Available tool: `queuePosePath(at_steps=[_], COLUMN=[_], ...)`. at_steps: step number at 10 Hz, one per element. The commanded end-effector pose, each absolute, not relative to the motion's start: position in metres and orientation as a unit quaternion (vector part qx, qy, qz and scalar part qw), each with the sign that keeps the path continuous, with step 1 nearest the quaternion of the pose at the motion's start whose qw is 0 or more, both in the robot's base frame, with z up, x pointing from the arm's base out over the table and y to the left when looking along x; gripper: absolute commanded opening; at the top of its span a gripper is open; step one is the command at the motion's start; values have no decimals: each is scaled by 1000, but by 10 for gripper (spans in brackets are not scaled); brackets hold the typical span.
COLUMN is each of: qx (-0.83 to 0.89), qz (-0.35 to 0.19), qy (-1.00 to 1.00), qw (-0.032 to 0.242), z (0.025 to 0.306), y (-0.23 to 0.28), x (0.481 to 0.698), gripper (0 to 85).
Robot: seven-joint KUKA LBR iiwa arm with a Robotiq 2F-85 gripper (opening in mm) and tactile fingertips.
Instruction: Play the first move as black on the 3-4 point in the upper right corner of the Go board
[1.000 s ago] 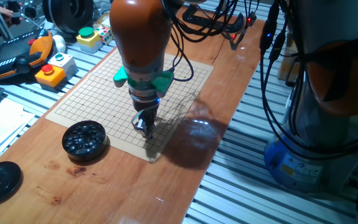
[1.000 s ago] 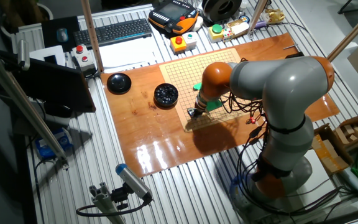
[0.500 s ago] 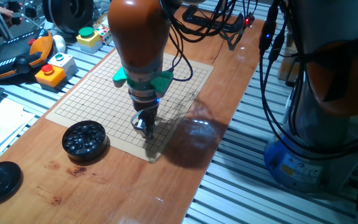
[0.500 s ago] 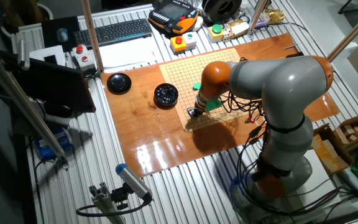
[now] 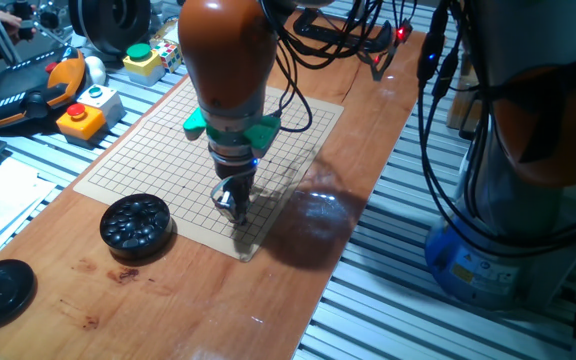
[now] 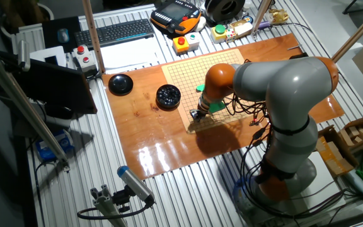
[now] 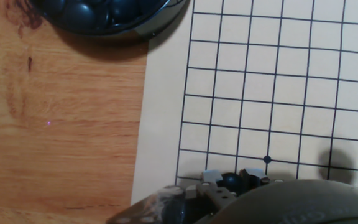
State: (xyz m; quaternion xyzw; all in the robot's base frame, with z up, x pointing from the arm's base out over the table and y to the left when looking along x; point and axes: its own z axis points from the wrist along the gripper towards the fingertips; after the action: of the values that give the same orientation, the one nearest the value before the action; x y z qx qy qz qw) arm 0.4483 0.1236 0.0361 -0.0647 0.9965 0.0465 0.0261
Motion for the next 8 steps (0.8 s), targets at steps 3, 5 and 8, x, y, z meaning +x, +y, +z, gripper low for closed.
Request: queuePosePath(at_steps=[3,5,8], qx=[-57,-46,-22], qz=[45,38,31], qy=[997,998,999], qw=[23,19,9], z=[45,58,78], y=[120,118,116], x=[453,458,465], gripper=[283,247,83])
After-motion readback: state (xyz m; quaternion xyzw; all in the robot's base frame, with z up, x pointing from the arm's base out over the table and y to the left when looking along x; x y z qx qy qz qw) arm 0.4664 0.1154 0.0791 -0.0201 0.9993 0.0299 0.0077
